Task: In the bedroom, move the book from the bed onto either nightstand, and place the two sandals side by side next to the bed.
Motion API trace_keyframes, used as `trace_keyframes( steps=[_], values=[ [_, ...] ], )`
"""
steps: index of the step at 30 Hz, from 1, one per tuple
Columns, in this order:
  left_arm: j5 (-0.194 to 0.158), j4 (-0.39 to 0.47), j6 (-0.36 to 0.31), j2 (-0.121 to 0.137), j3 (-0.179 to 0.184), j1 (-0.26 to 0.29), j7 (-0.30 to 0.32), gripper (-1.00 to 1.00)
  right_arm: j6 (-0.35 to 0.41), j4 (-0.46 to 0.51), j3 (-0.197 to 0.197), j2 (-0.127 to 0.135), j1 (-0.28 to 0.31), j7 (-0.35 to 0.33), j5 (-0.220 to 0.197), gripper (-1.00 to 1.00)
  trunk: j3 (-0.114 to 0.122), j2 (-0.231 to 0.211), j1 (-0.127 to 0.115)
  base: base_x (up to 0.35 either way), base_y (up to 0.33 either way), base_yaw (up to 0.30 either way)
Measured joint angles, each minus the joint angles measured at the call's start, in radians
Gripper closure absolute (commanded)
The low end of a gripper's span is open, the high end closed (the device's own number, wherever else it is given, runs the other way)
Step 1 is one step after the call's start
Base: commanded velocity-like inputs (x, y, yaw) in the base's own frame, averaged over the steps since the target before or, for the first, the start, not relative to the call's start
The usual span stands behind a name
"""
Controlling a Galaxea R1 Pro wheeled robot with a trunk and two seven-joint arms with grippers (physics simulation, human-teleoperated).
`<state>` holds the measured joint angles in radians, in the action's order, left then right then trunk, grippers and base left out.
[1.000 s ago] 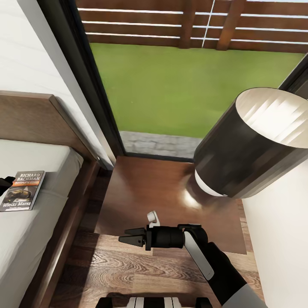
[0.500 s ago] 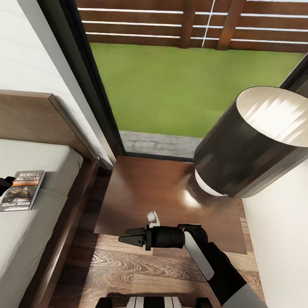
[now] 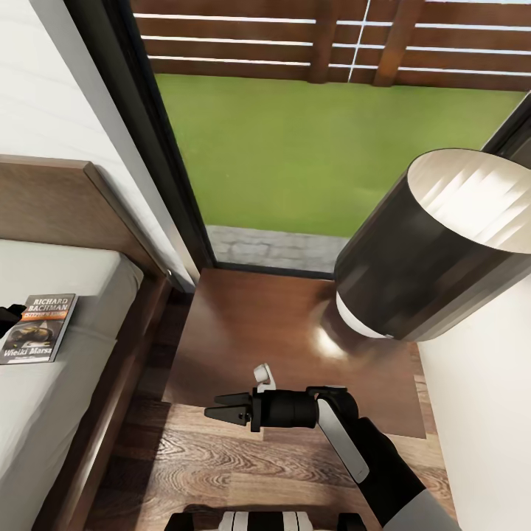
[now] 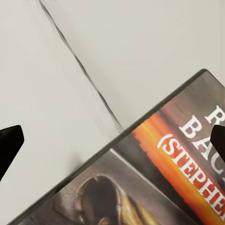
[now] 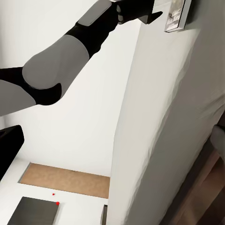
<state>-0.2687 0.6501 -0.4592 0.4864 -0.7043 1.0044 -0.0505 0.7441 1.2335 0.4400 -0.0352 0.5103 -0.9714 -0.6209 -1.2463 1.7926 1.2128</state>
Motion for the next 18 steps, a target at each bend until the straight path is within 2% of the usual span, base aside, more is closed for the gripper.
trace_keyframes(
  steps=[8, 18],
  values=[
    [0.0, 0.0, 0.0, 0.0, 0.0, 0.0, -0.001, -1.0, 0.0, 0.0, 0.0, 0.0, 0.0, 0.0, 0.0, -1.0, 0.0, 0.0, 0.0, 0.0, 0.0, -0.002],
    [0.0, -0.001, 0.0, 0.0, 0.0, 0.0, -0.001, -1.0, 0.0, 0.0, 0.0, 0.0, 0.0, 0.0, 0.0, -1.0, 0.004, 0.0, 0.0, 0.0, 0.0, -0.131]
  ],
)
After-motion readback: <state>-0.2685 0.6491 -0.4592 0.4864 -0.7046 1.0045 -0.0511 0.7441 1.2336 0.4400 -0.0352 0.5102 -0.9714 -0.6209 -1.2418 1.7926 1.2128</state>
